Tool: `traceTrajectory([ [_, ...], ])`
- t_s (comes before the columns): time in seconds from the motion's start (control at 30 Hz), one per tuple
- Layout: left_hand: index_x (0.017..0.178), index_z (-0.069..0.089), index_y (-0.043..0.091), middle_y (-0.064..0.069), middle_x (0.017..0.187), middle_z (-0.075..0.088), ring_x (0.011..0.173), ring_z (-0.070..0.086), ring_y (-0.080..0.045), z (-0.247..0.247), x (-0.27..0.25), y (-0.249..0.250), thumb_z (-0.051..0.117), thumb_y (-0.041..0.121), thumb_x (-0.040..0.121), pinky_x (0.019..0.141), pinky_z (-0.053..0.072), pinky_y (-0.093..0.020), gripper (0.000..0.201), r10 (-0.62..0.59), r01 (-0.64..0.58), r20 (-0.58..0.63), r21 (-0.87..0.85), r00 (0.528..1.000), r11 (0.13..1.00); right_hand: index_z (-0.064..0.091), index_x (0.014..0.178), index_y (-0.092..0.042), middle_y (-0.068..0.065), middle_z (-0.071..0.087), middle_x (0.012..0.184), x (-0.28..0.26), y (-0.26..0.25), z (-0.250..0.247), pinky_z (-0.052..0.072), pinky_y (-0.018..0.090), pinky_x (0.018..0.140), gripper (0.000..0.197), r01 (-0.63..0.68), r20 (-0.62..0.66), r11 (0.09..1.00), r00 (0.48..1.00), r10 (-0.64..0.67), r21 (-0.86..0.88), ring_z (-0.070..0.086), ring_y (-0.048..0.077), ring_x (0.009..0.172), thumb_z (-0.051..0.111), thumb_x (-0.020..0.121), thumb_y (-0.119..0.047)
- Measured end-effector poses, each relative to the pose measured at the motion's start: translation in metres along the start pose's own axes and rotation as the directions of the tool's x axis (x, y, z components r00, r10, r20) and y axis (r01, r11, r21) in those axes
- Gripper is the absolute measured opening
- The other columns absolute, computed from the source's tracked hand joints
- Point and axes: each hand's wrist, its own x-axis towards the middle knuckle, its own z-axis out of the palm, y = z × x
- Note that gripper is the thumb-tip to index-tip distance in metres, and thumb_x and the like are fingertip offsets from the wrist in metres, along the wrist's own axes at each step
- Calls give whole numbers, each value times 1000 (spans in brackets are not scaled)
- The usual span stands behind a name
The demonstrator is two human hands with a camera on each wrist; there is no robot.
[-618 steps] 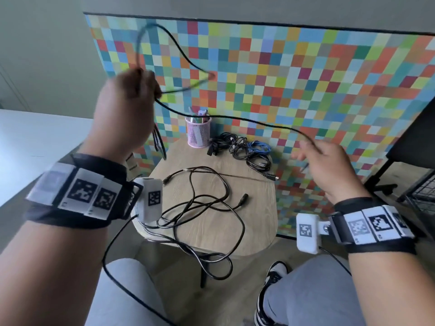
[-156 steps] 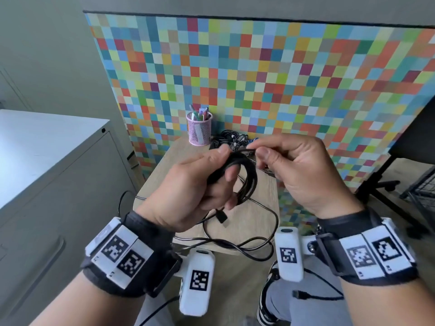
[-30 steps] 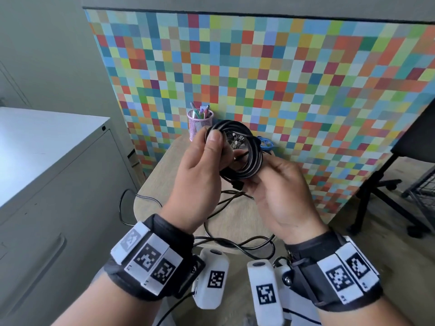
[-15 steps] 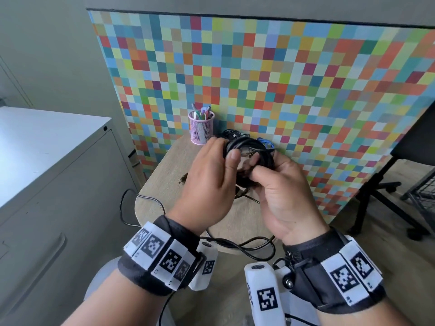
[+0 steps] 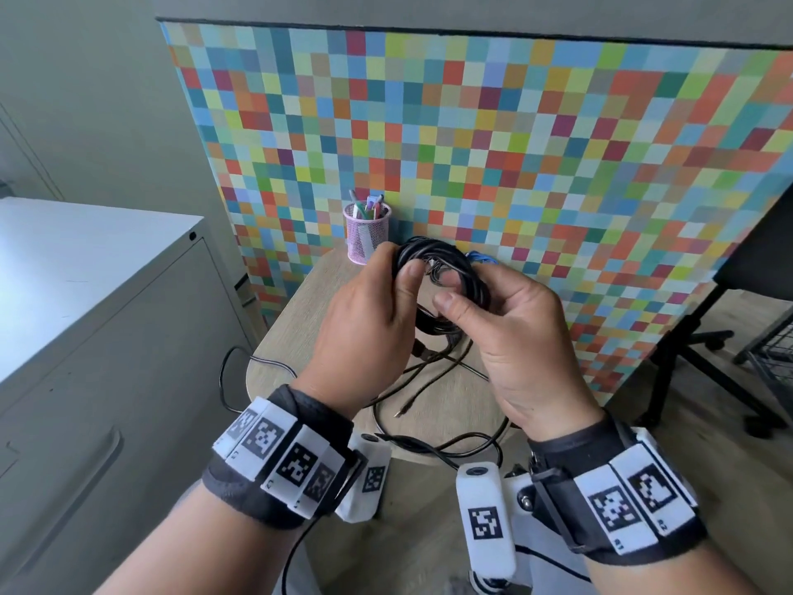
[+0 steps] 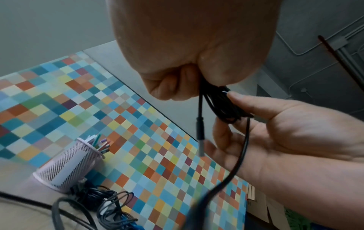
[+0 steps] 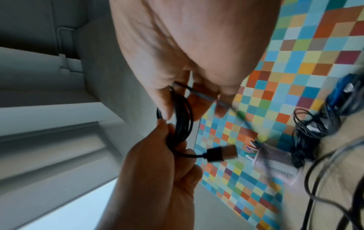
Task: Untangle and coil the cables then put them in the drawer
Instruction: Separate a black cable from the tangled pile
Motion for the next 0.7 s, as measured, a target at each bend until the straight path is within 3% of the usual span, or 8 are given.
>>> traceTrajectory([
  [0.1, 92, 47, 11, 4, 67, 49, 66, 43, -22, -2, 2, 1, 36, 41, 106, 64, 38, -44, 35, -24, 23, -38, -10, 999, 1000, 75, 116, -12, 1, 78, 114, -1, -3, -4, 54, 31, 100, 24, 52, 39, 994, 998, -49, -100, 71, 16, 112, 63, 99, -1],
  [0.17, 91, 47, 12, 6, 66, 47, 67, 44, -22, -4, 3, 1, 38, 37, 109, 63, 38, -44, 32, -31, 30, -48, -27, 998, 999, 72, 123, -6, 5, 77, 119, -2, -2, -10, 55, 34, 100, 27, 63, 14, 996, 998, -63, -56, 70, 20, 115, 57, 101, 0],
  [0.27, 93, 50, 7, 3, 67, 48, 70, 45, -22, -6, 6, 2, 38, 35, 110, 63, 38, -40, 35, -52, 50, -31, -44, 998, 998, 76, 111, -5, 6, 78, 95, -1, 2, -21, 56, 29, 79, 19, 70, -40, 996, 997, -72, -55, 70, 16, 85, 64, 97, 0],
  [0.33, 92, 50, 6, 4, 66, 45, 66, 44, -18, -8, 7, 3, 39, 32, 111, 61, 37, -34, 34, -66, 64, -20, -89, 998, 994, 78, 103, -9, 7, 76, 83, 1, 2, -26, 56, 30, 77, 15, 72, -21, 995, 997, -74, -69, 68, 18, 76, 69, 93, -4],
  [0.43, 89, 48, 9, 9, 67, 41, 62, 37, -11, -10, 6, 7, 39, 33, 111, 61, 34, -31, 34, -73, 75, 15, -196, 997, 978, 82, 101, -19, 6, 80, 96, 3, -3, -32, 58, 31, 87, 20, 65, -47, 998, 997, -66, -26, 74, 19, 90, 72, 91, -5],
  [0.53, 86, 46, 11, 11, 67, 40, 64, 37, -14, -10, 6, 10, 38, 37, 109, 62, 36, -36, 36, -63, 73, 43, -273, 997, 959, 82, 101, -26, 4, 80, 99, 9, -1, -36, 60, 36, 88, 16, 89, -121, 977, 986, -114, -192, 75, 17, 94, 77, 91, -14],
  [0.6, 86, 46, 11, 13, 67, 40, 64, 38, -15, -8, 6, 11, 37, 40, 108, 63, 37, -40, 37, -77, 88, 48, -295, 996, 951, 82, 106, -18, 6, 81, 98, 9, -1, -31, 61, 43, 86, 13, 75, -121, 975, 987, -102, -210, 75, 20, 92, 74, 95, -19],
  [0.7, 86, 47, 20, 22, 64, 48, 61, 43, -3, -6, 7, 13, 37, 34, 111, 64, 36, -27, 31, -77, 83, 31, -272, 997, 959, 79, 106, -5, 13, 79, 107, 4, -7, -16, 59, 40, 89, 22, -48, -61, 998, 997, 51, 52, 74, 25, 101, 61, 101, -16],
])
